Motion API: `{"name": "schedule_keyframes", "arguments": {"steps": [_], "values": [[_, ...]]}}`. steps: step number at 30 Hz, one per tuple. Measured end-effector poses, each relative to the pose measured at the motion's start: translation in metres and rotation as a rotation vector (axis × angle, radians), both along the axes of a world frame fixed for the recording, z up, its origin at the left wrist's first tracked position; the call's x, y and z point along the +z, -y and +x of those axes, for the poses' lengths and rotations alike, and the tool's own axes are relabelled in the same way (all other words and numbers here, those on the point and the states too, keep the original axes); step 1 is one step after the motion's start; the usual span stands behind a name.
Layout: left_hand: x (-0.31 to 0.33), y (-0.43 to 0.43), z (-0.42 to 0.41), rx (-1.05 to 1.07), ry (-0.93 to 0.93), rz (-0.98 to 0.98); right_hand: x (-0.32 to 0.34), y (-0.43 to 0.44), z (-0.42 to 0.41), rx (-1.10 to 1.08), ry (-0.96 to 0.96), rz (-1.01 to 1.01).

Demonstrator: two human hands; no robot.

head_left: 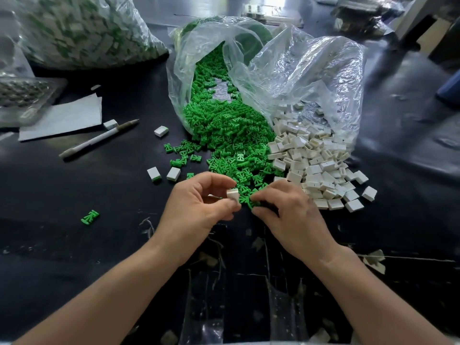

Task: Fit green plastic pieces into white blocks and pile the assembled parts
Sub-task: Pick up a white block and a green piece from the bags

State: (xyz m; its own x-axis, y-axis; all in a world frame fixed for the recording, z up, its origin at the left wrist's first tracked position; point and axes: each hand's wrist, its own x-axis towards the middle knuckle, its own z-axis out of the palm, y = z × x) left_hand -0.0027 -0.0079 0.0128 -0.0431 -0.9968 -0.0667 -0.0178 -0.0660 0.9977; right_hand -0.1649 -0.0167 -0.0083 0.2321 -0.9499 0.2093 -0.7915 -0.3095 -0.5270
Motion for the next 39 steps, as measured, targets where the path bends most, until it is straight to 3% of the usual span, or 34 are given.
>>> {"name": "schedule_keyframes", "arguments": {"steps": [15, 18, 22, 24, 39], "values": [[0.000, 0.001, -0.002, -0.054, 0.026, 0.058, 0.001, 0.004, -0.004, 0.079, -0.073, 0.061], [0.001, 0.000, -0.002, -0.083, -0.025, 0.090, 0.004, 0.006, -0.013, 0.019, 0.070, 0.061], [0.000, -0.001, -0.004, -0.106, -0.006, 0.095, 0.013, 0.005, -0.015, -0.027, 0.604, 0.231], [-0.001, -0.002, -0.005, -0.110, 0.011, 0.090, 0.016, 0.001, -0.010, 0.048, 0.730, 0.254], [-0.006, -0.002, -0.002, -0.188, 0.033, 0.044, 0.012, -0.008, -0.001, 0.064, 0.695, 0.264]]}}
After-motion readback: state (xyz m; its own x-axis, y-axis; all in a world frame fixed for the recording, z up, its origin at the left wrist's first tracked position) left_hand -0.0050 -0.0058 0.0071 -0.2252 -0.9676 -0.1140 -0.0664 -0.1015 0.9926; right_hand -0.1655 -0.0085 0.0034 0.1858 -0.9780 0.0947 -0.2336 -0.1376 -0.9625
